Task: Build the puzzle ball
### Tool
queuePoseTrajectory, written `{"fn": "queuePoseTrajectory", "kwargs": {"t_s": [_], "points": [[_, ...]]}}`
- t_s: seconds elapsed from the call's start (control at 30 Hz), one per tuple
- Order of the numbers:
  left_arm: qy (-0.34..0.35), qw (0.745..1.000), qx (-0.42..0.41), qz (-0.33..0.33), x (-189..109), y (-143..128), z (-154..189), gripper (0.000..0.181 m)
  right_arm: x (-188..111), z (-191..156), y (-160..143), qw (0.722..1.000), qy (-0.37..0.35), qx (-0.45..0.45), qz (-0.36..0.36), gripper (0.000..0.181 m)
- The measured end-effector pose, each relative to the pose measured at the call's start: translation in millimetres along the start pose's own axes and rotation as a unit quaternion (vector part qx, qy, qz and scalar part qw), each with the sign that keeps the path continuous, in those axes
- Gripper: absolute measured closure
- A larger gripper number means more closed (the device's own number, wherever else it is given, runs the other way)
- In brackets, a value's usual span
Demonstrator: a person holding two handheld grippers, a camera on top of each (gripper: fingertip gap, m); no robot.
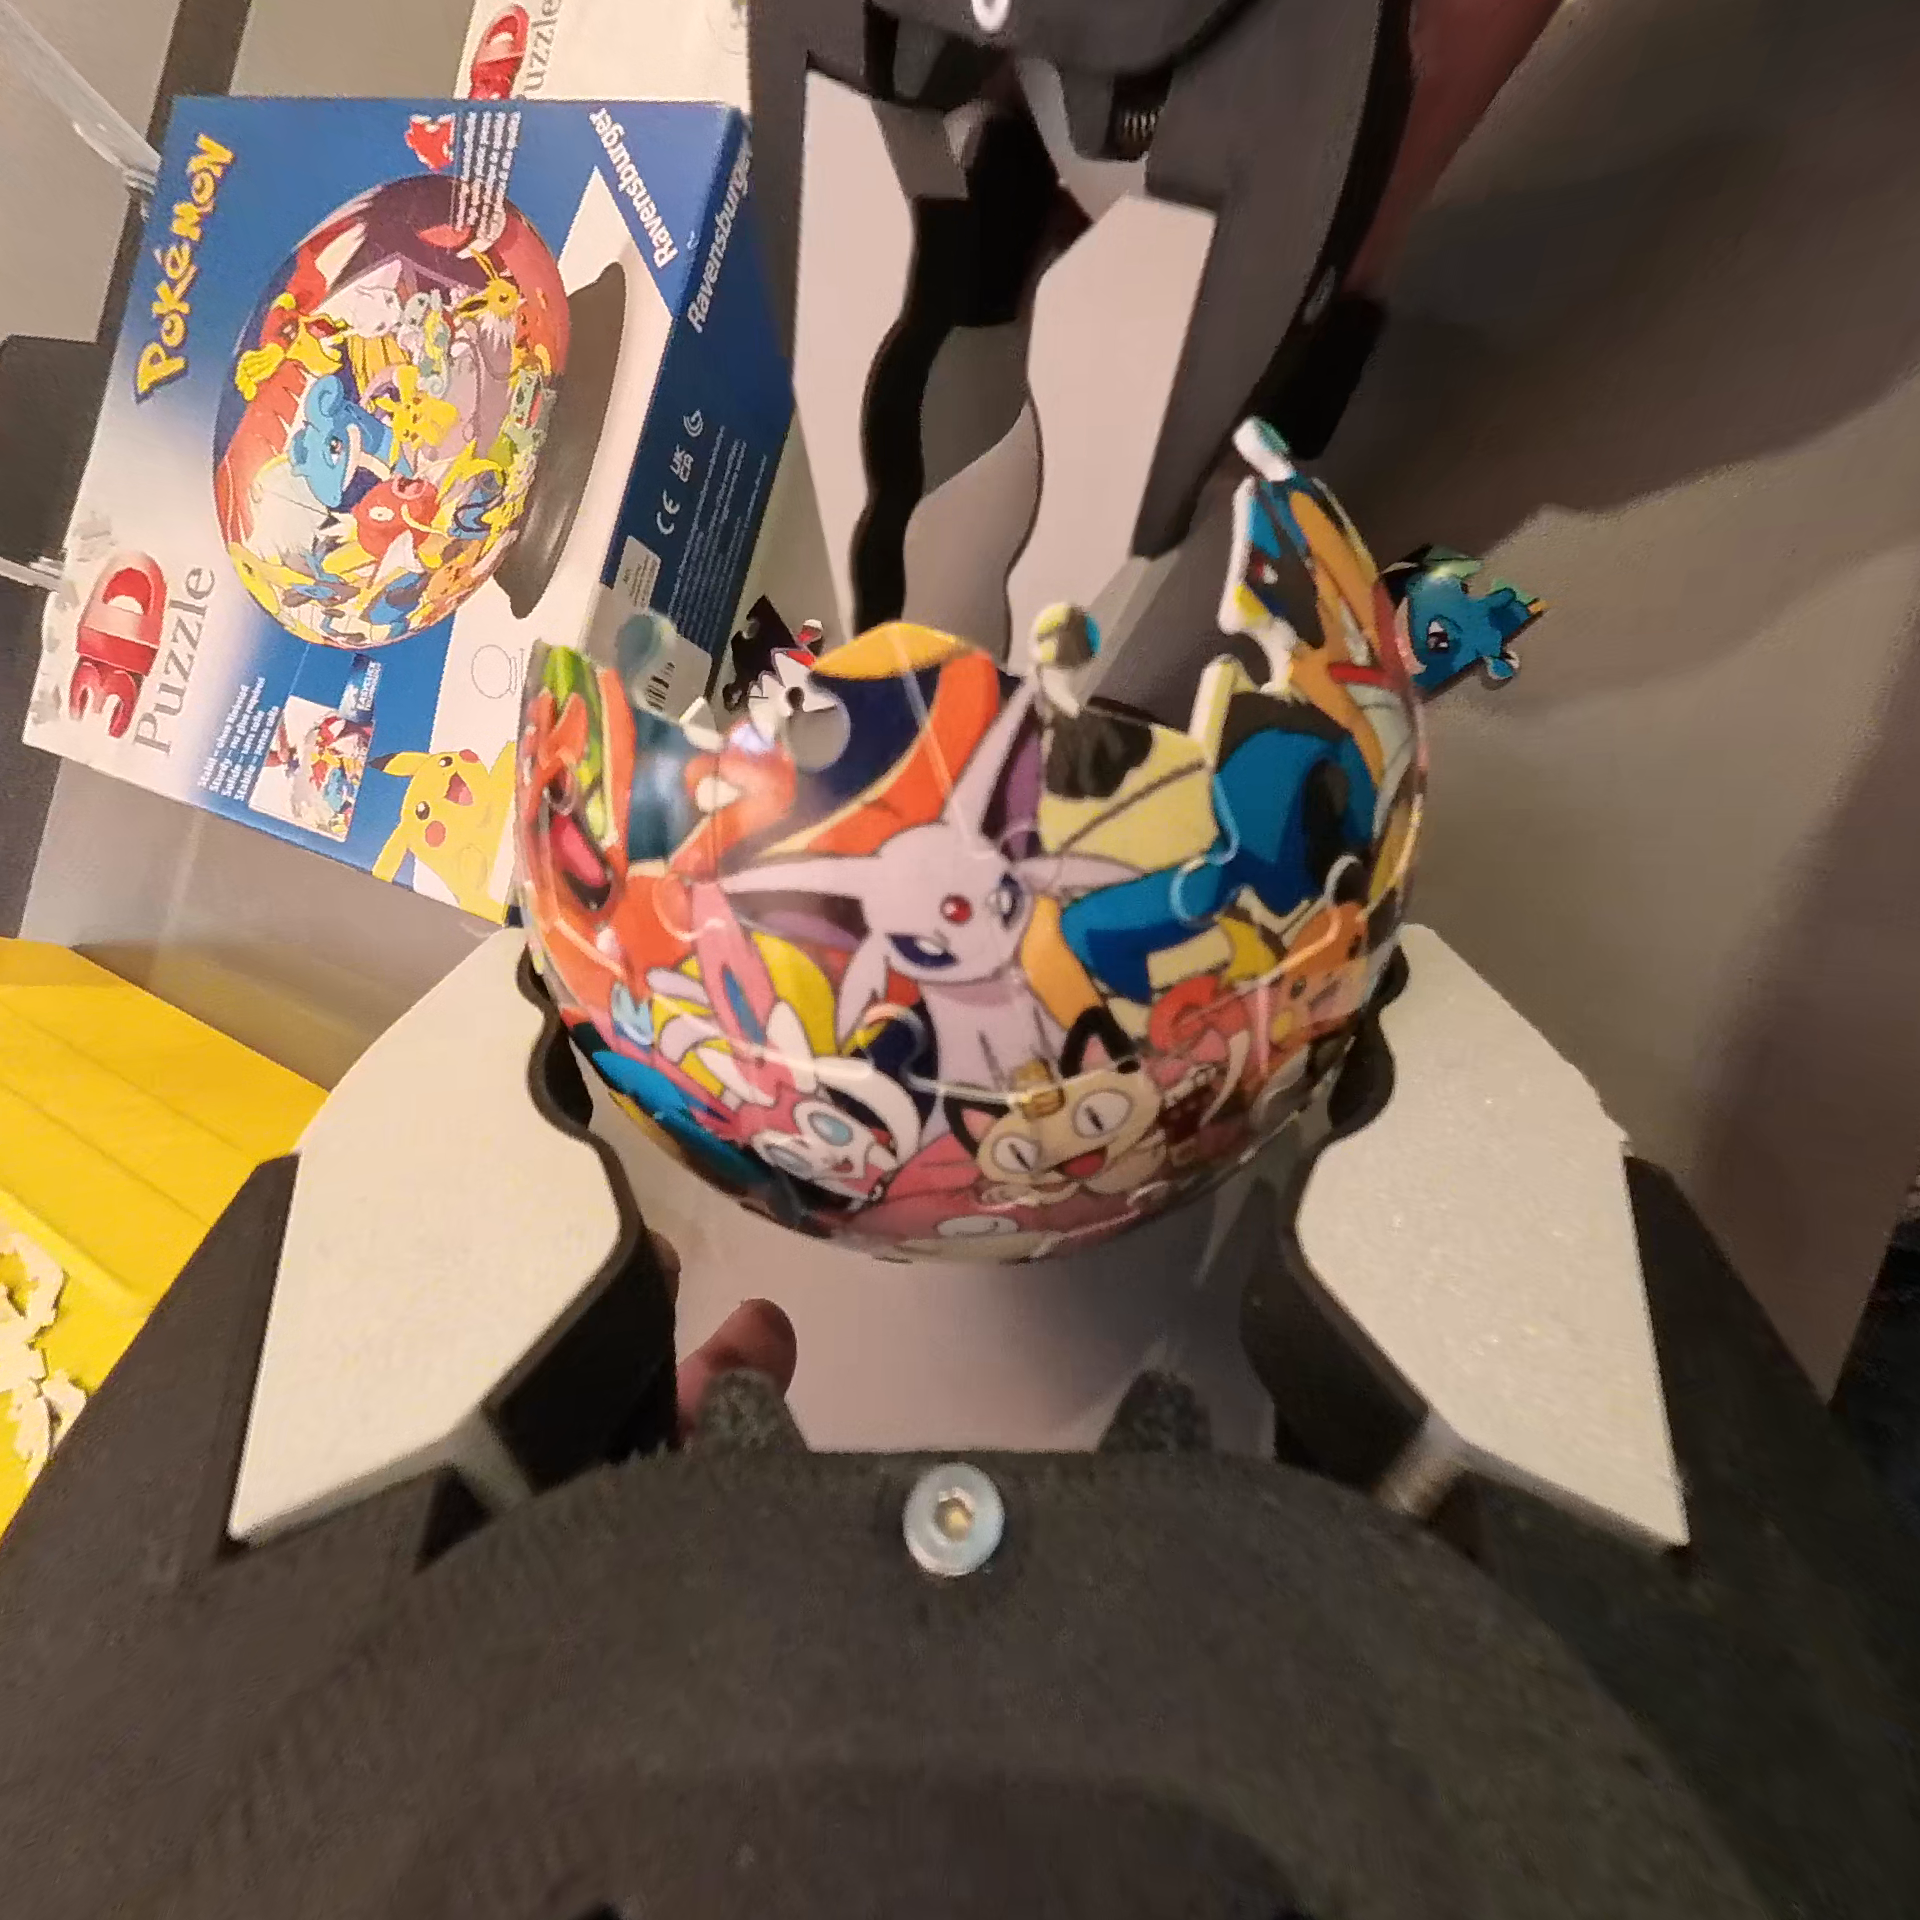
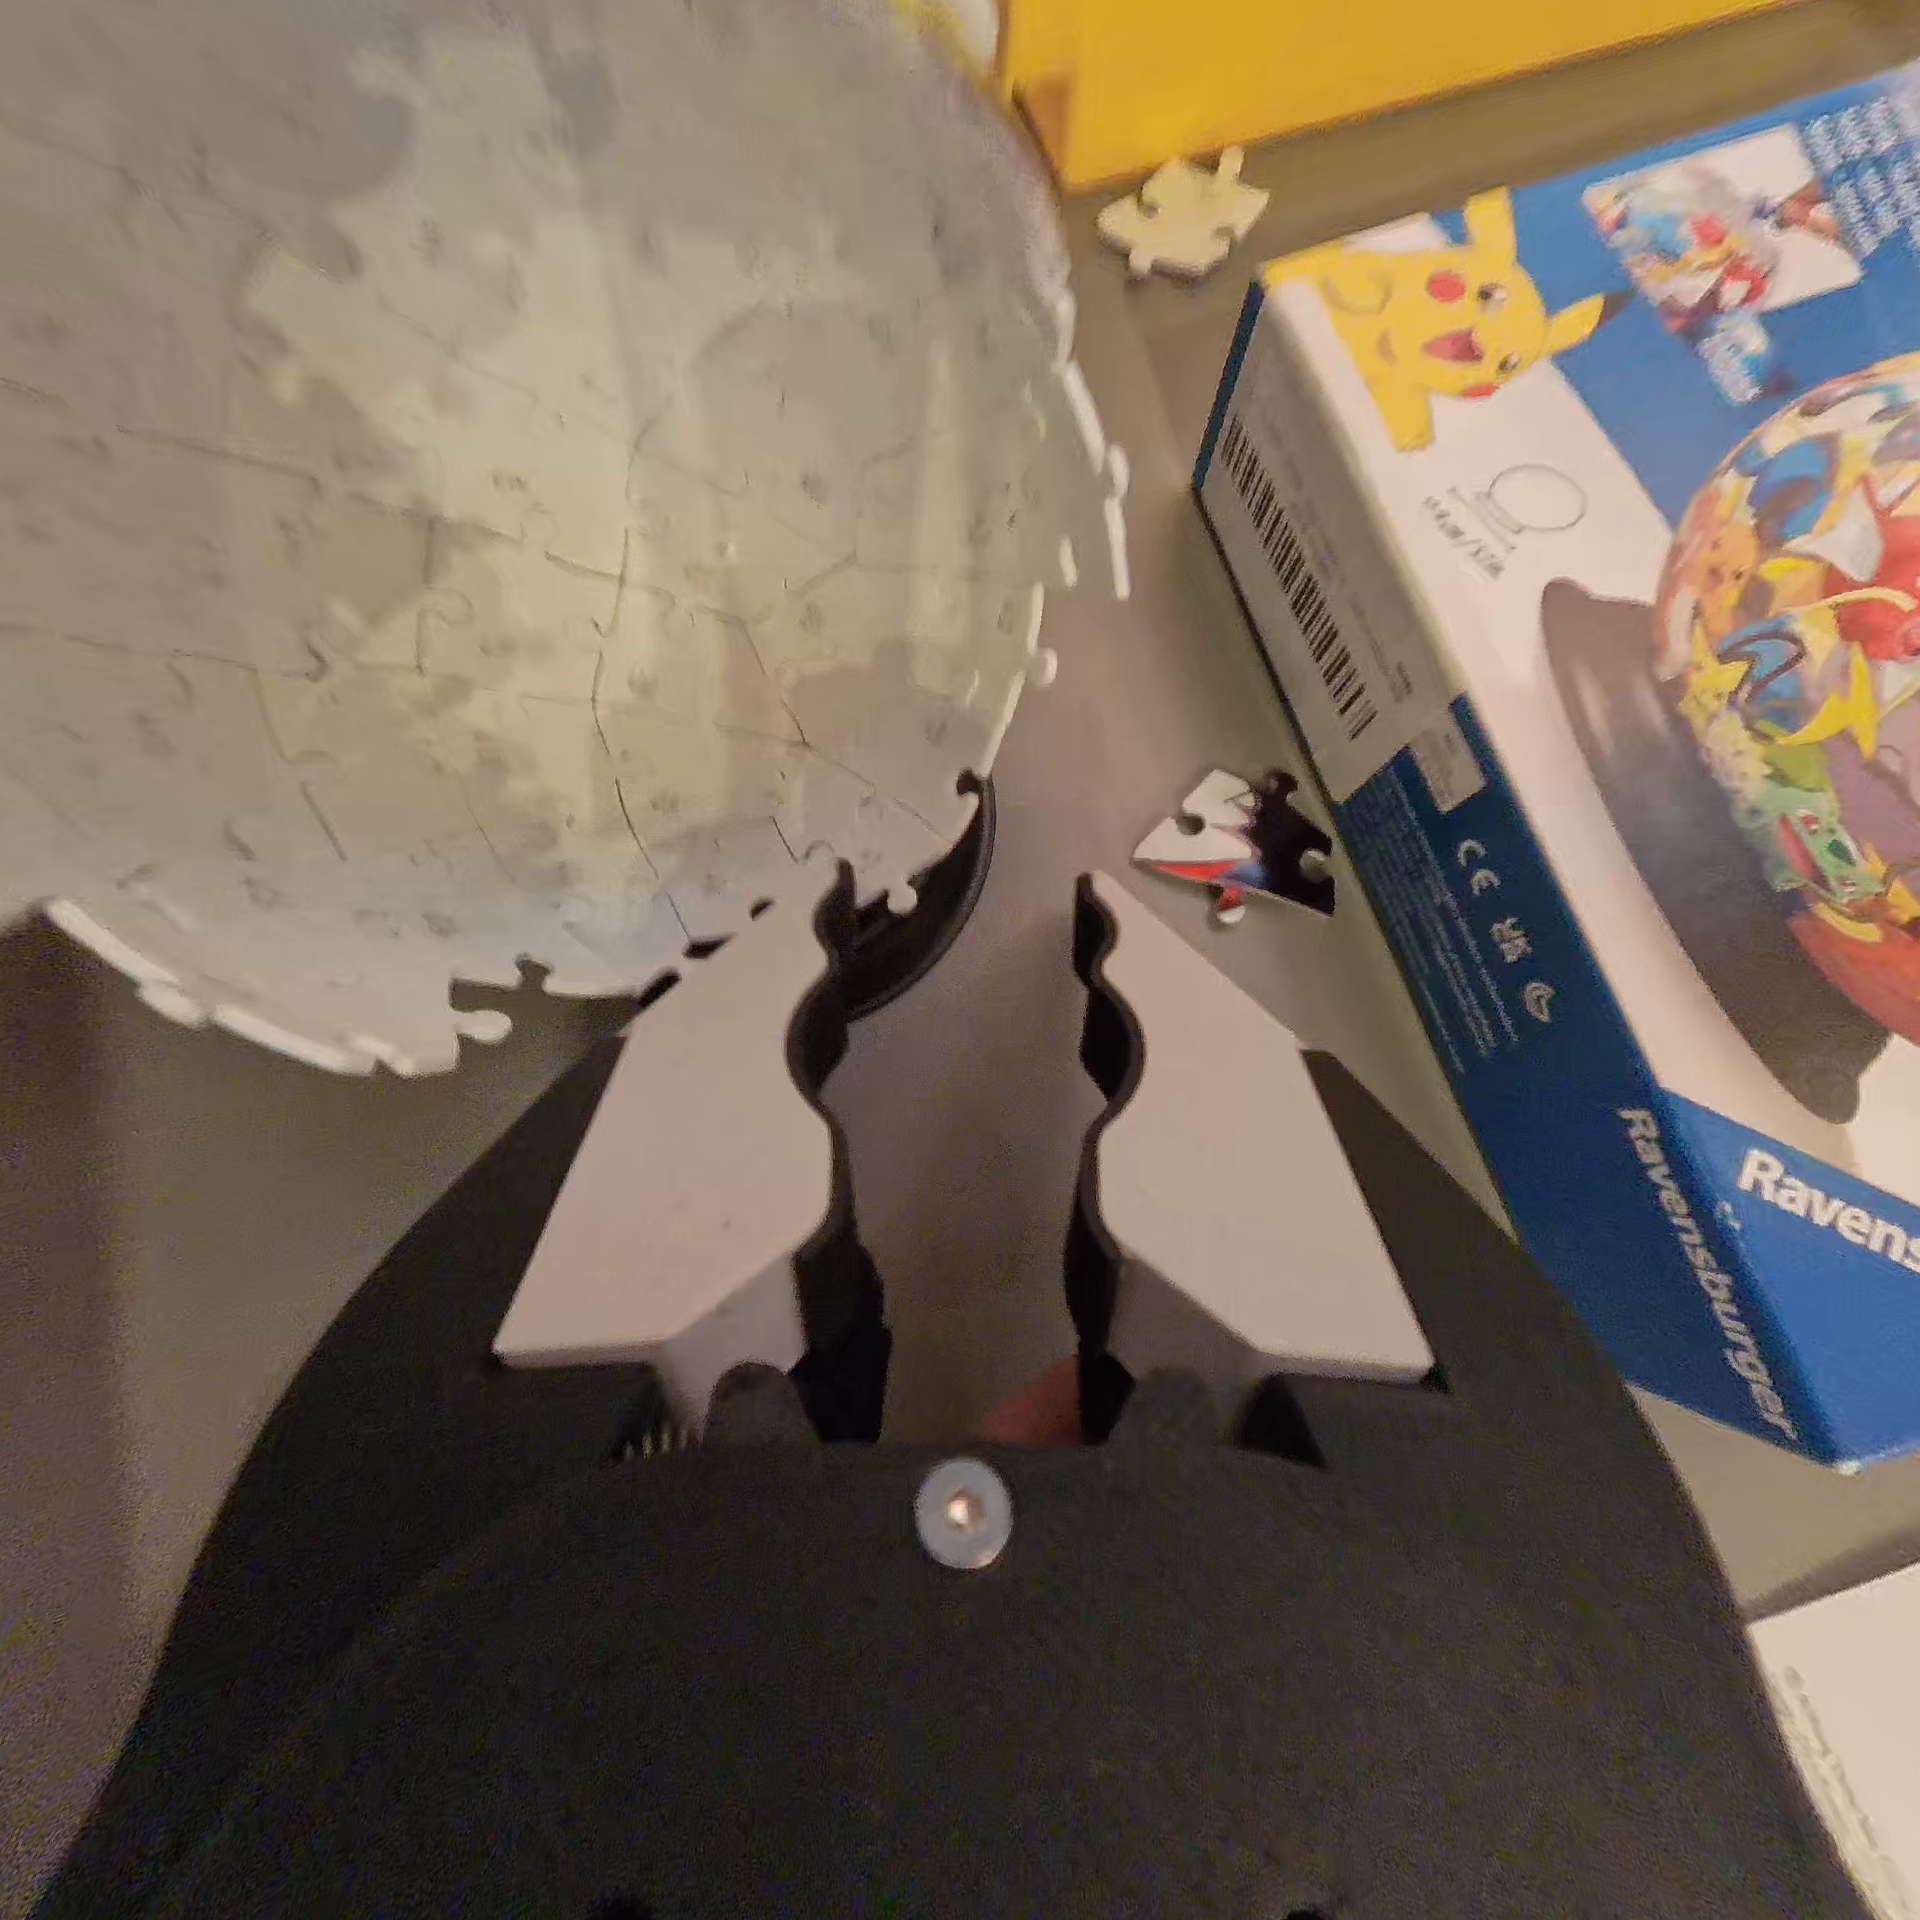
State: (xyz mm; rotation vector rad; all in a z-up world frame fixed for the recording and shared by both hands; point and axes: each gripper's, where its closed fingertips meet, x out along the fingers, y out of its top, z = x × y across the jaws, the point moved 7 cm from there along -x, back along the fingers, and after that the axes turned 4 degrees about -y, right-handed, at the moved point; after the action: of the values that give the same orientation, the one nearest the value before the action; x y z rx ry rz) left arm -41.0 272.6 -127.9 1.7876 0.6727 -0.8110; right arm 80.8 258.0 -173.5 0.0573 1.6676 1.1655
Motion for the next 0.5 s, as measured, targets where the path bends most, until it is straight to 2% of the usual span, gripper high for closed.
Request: {"fn": "queuePoseTrajectory", "kwargs": {"t_s": [0.1,0.23,0.4,0.5], "points": [[0.001,1.0,0.001,-0.001,0,1,0,0.043,0,0,-2,1.0,0.0,0.003,0.003,0.142],[0.007,1.0,-0.001,-0.002,-1,-1,-1,0.043,-12,6,3,0.998,0.024,0.043,0.029,0.129],[0.008,1.0,-0.006,0.0,-3,-4,-1,0.043,-33,15,-4,0.999,0.022,0.025,0.016,0.129],[0.009,1.0,-0.003,-0.004,-4,-6,-1,0.043,-44,0,-12,0.998,0.065,0.004,-0.008,0.125]]}}
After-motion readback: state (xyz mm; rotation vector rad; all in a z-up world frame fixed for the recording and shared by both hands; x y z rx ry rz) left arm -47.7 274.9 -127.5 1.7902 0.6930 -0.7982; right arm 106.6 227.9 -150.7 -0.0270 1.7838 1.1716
